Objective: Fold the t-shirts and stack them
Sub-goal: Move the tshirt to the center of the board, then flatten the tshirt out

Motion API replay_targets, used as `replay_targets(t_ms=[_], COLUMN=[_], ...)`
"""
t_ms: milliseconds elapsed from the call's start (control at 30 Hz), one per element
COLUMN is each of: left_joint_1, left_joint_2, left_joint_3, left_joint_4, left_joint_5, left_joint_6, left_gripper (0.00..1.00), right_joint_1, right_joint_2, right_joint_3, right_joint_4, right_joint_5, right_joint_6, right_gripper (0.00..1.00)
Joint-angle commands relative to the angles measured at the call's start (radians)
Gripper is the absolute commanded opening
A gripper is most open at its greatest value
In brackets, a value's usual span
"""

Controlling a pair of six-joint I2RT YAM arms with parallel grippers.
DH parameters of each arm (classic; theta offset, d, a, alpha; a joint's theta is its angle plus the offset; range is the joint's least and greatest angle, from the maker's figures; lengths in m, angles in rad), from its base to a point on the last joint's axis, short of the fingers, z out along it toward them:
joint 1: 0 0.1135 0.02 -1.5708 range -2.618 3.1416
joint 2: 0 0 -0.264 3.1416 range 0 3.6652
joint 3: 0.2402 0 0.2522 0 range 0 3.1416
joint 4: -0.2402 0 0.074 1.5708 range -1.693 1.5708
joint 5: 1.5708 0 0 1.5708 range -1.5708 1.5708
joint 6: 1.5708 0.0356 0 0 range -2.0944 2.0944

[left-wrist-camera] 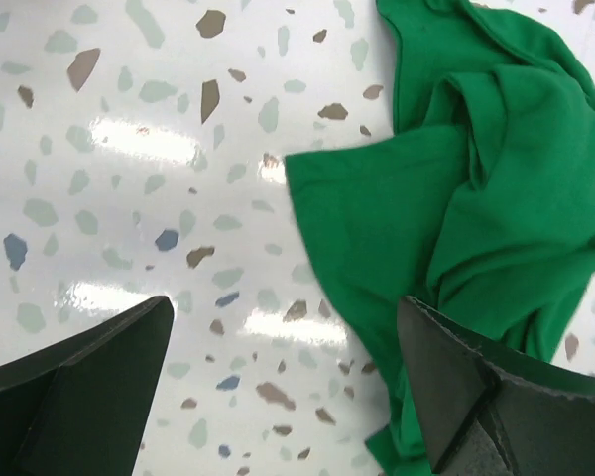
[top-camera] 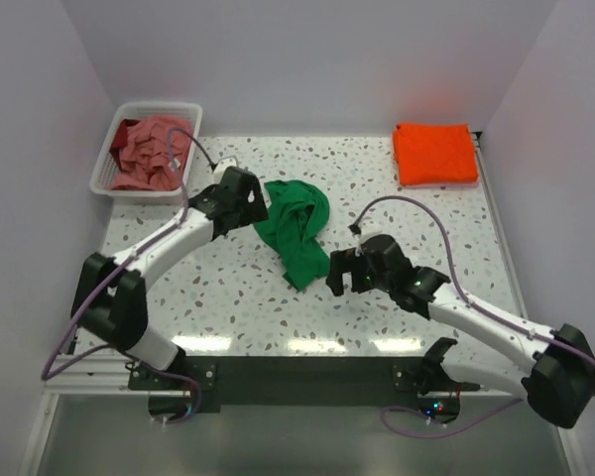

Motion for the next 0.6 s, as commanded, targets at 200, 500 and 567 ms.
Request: replay_targets(t_ms=[200,500,567], left_joint_1=[0.001,0.001,0.001], left_joint_2=[-0.401,-0.47,-0.479], left_joint_3=[-0.381,-0.48,-0.483], left_joint_4=[0.088,0.094,0.101], left_joint_5=[0.055,0.08,0.089], left_joint_6=[-0.084,-0.105,-0.102], left_gripper=[1.0,1.0,1.0], right_joint_1=[0.377,0.457,0.457], right_joint_2=[0.396,0.656,0.683], right_joint_3=[0.231,0.348,0.357], right_joint_4=[0.126,0.106,0.097], right_joint_5=[0.37,0.568,0.597], right_joint_6=[-0.022,0.095,0.115], right_gripper=[0.98,0.91,0.86])
